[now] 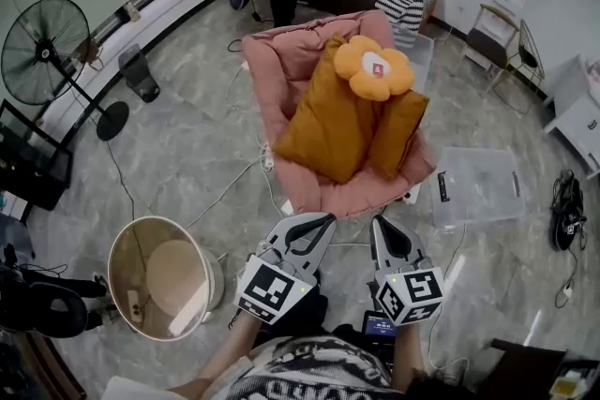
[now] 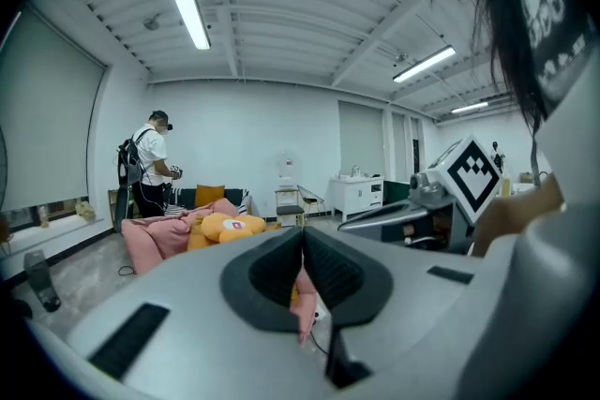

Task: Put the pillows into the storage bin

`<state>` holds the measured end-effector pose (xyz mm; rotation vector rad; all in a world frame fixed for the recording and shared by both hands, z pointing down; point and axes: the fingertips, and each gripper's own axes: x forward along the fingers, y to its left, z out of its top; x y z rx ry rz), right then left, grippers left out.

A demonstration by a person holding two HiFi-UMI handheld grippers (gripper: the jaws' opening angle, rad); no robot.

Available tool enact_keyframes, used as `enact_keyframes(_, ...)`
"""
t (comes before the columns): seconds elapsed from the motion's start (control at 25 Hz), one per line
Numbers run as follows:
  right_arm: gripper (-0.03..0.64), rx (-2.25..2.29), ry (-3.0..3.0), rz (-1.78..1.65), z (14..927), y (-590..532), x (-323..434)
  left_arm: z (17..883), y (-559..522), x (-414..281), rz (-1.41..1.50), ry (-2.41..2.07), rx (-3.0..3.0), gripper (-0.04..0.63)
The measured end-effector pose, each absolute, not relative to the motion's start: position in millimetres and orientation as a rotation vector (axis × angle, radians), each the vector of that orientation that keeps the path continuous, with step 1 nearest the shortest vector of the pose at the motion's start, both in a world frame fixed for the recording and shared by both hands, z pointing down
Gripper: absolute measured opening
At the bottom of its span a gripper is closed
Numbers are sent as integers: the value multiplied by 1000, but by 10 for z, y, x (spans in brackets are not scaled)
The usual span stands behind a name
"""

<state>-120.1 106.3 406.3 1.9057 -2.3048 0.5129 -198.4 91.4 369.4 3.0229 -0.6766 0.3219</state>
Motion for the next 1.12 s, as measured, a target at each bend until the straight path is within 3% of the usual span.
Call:
enact_keyframes(0.48, -1, 1889, -2282, 482, 4059, 397, -1305, 3770, 373, -2086, 297, -616, 3015, 12)
enact_keyframes(1.12, 0, 1850, -2292, 546, 4314, -424, -584, 3978, -351, -1382, 328, -624, 2957, 12)
